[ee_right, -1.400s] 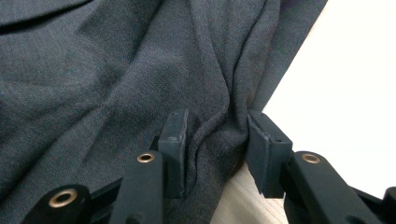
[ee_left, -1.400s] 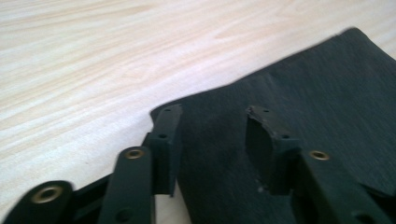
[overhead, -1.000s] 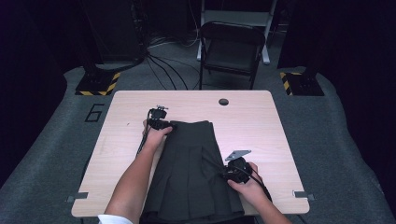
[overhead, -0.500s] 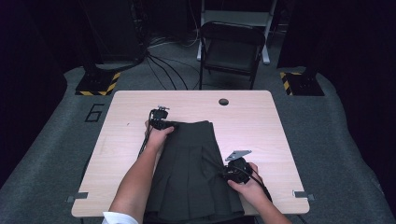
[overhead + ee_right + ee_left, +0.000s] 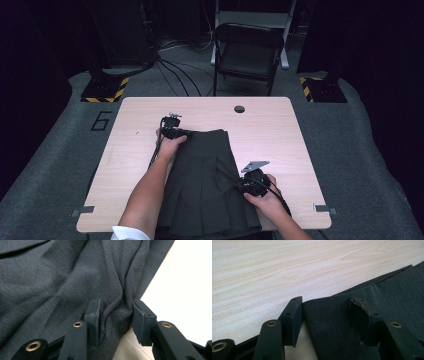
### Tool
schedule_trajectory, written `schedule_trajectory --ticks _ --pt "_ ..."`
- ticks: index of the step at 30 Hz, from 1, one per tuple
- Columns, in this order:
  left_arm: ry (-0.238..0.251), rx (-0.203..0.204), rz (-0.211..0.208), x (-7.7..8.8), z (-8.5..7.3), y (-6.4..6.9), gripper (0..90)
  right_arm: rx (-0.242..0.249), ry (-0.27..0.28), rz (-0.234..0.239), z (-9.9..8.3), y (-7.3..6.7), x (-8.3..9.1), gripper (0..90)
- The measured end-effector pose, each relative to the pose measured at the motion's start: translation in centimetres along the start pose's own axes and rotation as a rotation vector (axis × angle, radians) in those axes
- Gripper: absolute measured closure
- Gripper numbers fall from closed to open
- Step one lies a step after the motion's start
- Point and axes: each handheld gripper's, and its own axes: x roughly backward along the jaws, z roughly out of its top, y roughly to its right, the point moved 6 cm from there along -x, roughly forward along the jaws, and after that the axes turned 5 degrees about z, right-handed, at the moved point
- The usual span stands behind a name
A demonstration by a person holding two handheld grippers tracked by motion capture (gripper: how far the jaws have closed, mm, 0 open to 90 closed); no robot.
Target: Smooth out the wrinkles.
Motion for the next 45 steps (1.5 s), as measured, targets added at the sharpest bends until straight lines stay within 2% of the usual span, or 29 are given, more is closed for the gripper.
schedule_trajectory --ticks 3,7,9,11,12,17,18,22,23,25,26,28,31,32,37,38,39,40,43,45 --pt "0.008 0.021 -0.003 0.0 0.1 -0.1 47.1 0.0 0.001 0.0 0.0 0.0 0.0 60.9" --pt "0.021 0.055 -0.001 0.2 0.4 -0.2 54.5 0.0 0.002 0.0 0.0 0.0 0.0 60.8" --pt "0.003 0.056 0.013 0.4 0.5 -0.2 61.2 -0.009 0.006 -0.004 0.0 0.0 0.0 60.7" --pt "-0.001 0.029 0.031 0.7 0.8 -0.1 65.5 -0.009 0.008 -0.004 0.0 0.0 0.0 60.7" --pt "0.004 0.029 0.035 0.7 0.9 0.0 68.3 -0.009 0.008 -0.004 0.0 0.0 0.0 60.7" --pt "0.003 0.023 0.029 1.0 1.1 0.3 77.2 -0.009 0.008 -0.004 0.0 0.0 0.0 60.7" --pt "0.007 0.008 0.028 1.1 1.2 0.4 79.4 -0.009 0.009 -0.004 0.0 0.0 0.0 60.6" --pt "0.013 0.009 0.023 1.5 1.4 0.6 80.9 -0.001 0.006 0.003 0.0 0.0 0.0 60.5" --pt "0.024 -0.008 0.021 1.8 1.6 0.7 81.2 -0.005 0.001 0.002 -0.1 0.0 0.0 60.5" --pt "0.038 -0.002 0.018 1.9 1.8 0.9 81.3 0.009 0.005 0.002 -0.1 0.1 0.0 60.5" --pt "0.03 -0.003 0.016 2.1 1.8 0.9 81.6 -0.007 0.003 0.003 -0.1 0.0 0.0 60.4" --pt "0.044 -0.013 0.014 2.4 2.0 1.1 81.7 0.011 0.003 0.002 -0.1 0.1 0.0 60.3" --pt "0.06 -0.024 0.016 2.9 2.4 1.4 81.9 -0.01 0.0 0.005 0.0 0.0 0.1 59.6" --pt "0.069 -0.04 0.013 3.3 2.5 1.5 81.9 -0.013 0.0 0.006 0.0 0.0 0.1 59.3" --pt "0.101 -0.051 0.007 4.3 3.1 2.0 82.1 -0.008 0.001 0.007 0.0 0.2 0.6 58.2" --pt "0.103 -0.063 0.006 4.7 3.2 2.0 82.1 -0.011 0.006 0.008 0.2 0.2 0.8 58.1" --pt "0.113 -0.056 0.003 4.8 3.4 2.2 82.2 -0.022 0.012 0.0 0.2 0.2 0.9 58.1" --pt "0.127 -0.068 0.001 5.3 3.6 2.4 82.1 -0.012 0.02 0.0 0.3 0.3 1.1 58.0" --pt "0.135 -0.076 0.0 5.8 3.9 2.7 82.2 -0.026 0.032 -0.006 0.6 0.2 1.5 58.0" --pt "0.141 -0.108 -0.004 6.4 4.4 3.2 82.2 -0.006 0.036 -0.018 0.8 0.3 1.7 57.9"
